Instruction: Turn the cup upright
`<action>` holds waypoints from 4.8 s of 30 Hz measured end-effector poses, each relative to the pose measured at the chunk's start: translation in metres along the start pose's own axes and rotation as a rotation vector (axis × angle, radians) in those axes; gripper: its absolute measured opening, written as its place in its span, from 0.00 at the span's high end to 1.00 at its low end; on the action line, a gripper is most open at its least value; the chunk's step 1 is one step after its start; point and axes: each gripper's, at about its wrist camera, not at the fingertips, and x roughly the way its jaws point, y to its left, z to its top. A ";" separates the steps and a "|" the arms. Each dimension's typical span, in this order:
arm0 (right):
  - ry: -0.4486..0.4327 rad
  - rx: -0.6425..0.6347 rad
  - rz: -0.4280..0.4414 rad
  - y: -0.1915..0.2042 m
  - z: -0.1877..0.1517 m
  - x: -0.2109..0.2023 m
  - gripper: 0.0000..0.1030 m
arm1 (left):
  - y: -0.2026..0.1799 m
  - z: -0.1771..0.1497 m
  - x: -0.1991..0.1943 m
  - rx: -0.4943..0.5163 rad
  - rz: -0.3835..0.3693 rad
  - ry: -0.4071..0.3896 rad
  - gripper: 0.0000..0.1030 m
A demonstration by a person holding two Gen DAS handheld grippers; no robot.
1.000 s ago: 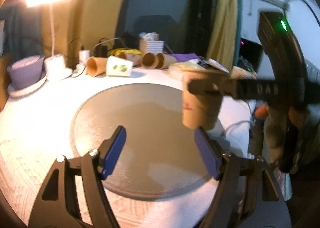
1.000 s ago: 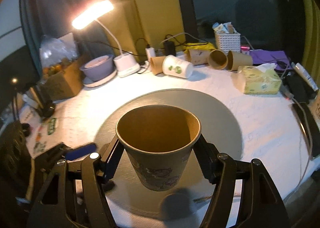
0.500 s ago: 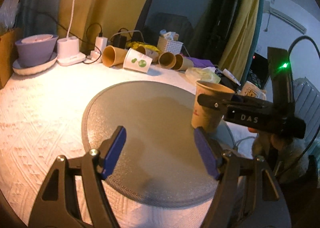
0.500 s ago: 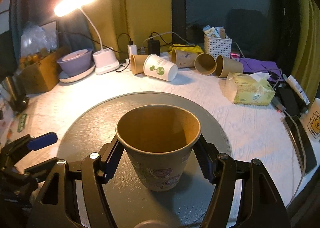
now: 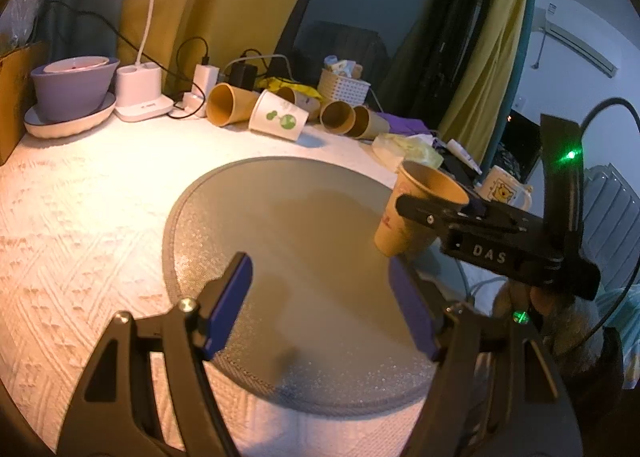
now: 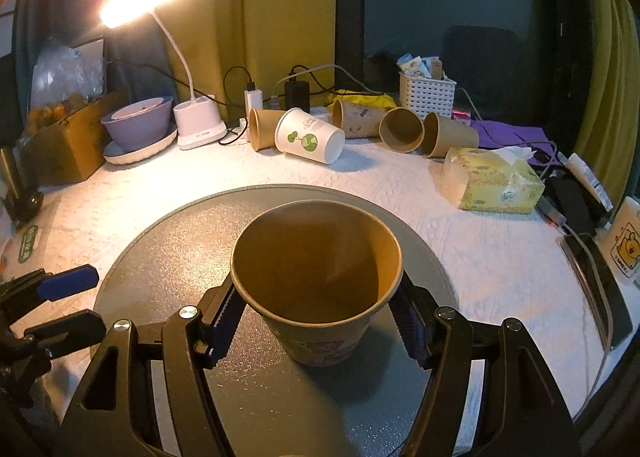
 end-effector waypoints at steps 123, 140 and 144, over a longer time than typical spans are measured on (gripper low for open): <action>-0.293 0.031 -0.097 -0.007 -0.010 -0.246 0.27 | -0.144 0.022 -0.141 0.328 0.033 -0.416 0.20; -0.274 0.029 -0.086 -0.006 -0.011 -0.242 0.27 | -0.144 0.023 -0.140 0.326 0.029 -0.415 0.20; -0.274 0.029 -0.087 -0.005 -0.012 -0.241 0.27 | -0.144 0.023 -0.140 0.325 0.027 -0.415 0.20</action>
